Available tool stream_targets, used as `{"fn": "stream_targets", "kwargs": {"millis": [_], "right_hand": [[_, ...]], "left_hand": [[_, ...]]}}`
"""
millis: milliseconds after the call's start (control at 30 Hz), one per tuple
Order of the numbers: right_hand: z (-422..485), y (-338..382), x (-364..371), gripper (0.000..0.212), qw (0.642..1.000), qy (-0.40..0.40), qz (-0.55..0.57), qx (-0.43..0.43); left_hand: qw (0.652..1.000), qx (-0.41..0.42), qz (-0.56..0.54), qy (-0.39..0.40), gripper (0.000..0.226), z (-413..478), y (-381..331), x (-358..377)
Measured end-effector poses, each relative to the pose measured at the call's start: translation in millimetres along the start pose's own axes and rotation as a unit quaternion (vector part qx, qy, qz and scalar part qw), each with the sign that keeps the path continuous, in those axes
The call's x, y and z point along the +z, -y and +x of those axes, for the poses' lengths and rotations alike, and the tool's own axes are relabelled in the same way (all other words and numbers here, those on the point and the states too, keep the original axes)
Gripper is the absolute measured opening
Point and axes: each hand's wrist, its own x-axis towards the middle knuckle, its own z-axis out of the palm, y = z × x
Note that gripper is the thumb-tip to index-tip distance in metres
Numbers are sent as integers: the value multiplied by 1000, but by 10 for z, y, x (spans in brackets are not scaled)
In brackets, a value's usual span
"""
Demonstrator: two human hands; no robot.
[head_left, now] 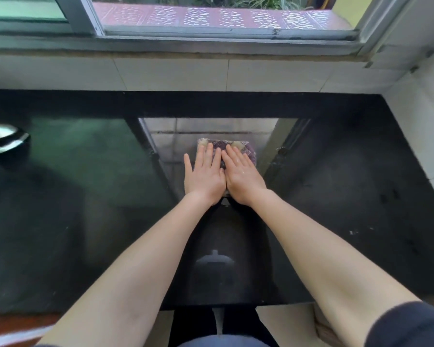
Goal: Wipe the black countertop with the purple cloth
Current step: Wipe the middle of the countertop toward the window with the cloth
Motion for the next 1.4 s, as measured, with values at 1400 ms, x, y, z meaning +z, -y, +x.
{"fn": "stream_targets", "kwargs": {"millis": [1400], "right_hand": [[-1990,523,596,53,995,-93,-12,-28]], "left_hand": [[996,22,-17,-82,55,-2027,-250,593]]}}
